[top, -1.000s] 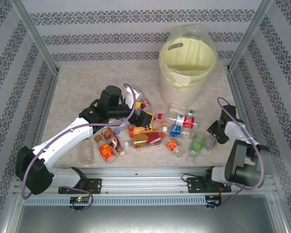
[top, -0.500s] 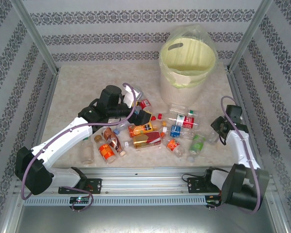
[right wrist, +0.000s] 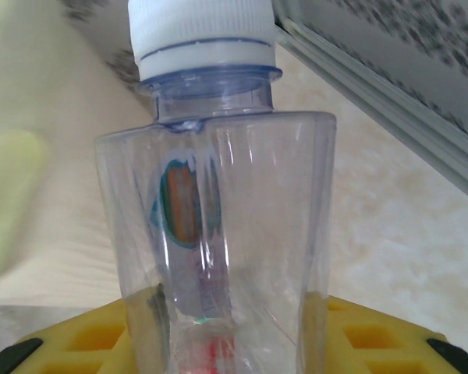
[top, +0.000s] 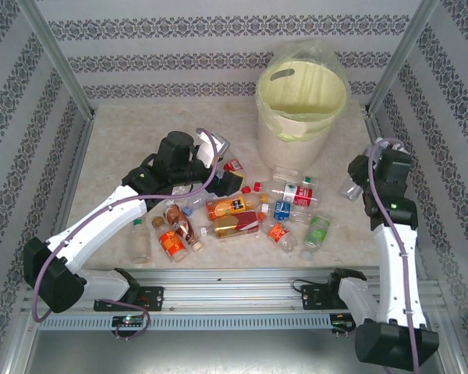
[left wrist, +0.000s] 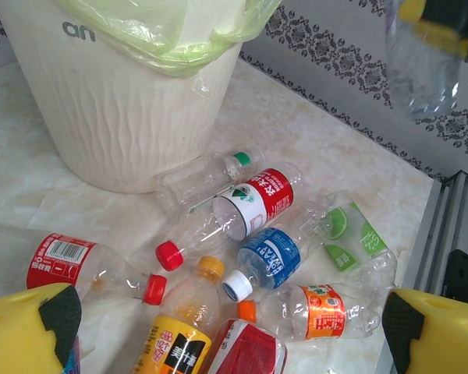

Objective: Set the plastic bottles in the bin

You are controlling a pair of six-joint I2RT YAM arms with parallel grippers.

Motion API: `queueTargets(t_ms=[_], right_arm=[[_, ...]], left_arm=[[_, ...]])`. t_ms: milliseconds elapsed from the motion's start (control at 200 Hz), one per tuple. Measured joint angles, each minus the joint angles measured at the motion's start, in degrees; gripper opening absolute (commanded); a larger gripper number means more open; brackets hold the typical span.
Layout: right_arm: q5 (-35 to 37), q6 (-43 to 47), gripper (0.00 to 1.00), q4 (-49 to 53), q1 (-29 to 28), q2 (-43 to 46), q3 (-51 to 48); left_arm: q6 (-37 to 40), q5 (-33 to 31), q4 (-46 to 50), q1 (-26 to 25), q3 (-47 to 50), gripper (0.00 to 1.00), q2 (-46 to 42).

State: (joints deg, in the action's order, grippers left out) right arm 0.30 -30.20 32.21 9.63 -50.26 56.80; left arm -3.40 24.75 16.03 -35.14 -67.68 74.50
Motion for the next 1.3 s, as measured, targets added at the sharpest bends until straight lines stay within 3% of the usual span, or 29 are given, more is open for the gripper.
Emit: queueTargets(t_ms=[385, 844, 1299], right_arm=[[-1.7, 3.8, 0.42, -2.0, -8.4, -5.5, 19.3], [-10.3, 8.7, 0.40, -4.7, -10.7, -25.8, 40.6], [-11.3, 14.4, 0.41, 0.1, -15.2, -48.4, 62.1]], left_arm=[[-0.2, 0.0, 0.1, 0.0, 0.0, 1.00, 0.0], [-0.2, -0.9, 0.1, 0.0, 0.8, 1.00, -0.8], [-0.7, 0.0, -0.1, 0.0, 2.5, 1.00, -1.3]])
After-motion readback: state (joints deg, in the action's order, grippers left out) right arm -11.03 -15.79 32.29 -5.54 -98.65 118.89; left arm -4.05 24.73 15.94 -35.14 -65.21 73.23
